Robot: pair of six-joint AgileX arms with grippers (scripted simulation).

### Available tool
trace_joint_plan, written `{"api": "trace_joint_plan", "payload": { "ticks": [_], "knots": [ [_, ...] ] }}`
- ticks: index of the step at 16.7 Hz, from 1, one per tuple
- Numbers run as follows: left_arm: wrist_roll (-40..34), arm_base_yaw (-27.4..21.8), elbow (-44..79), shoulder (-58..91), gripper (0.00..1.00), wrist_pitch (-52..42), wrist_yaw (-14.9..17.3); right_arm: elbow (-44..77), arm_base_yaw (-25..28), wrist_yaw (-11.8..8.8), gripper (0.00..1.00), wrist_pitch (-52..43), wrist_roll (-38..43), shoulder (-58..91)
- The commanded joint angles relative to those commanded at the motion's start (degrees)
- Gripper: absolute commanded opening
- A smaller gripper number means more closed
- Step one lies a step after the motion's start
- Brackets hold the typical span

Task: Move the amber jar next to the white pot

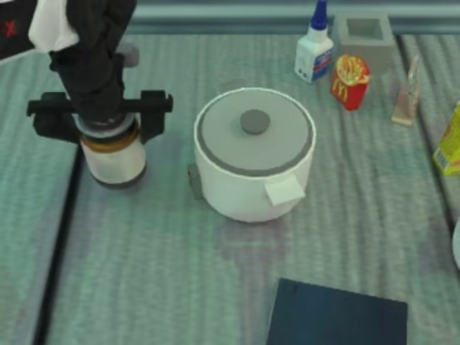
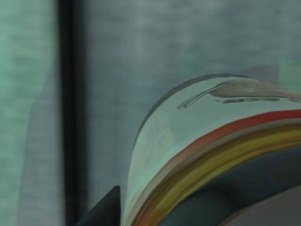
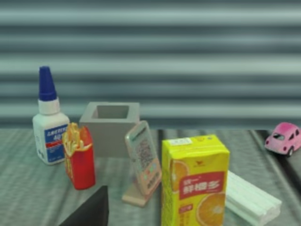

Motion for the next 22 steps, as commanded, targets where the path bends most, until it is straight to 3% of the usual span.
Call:
{"api": "trace_joint_plan", "payload": {
  "ticks": [4, 8, 21, 22],
  "knots": [
    [0.2, 0.0, -3.7, 2.5, 0.0, 6.8, 0.1, 0.0, 0.0, 0.0, 1.0, 0.0, 0.0, 0.0],
    [0.1, 0.1, -4.1, 2.9, 0.0, 7.4, 0.1, 0.0, 0.0, 0.0, 1.0, 0.0, 0.0, 0.0],
    [0.1, 0.1, -4.1, 2.9, 0.98, 7.4, 0.1, 0.0, 0.0, 0.0, 1.0, 0.0, 0.0, 0.0],
    [0.1, 0.1, -4.1, 2.9, 1.0, 7.4, 0.1, 0.0, 0.0, 0.0, 1.0, 0.0, 0.0, 0.0]
  ]
}}
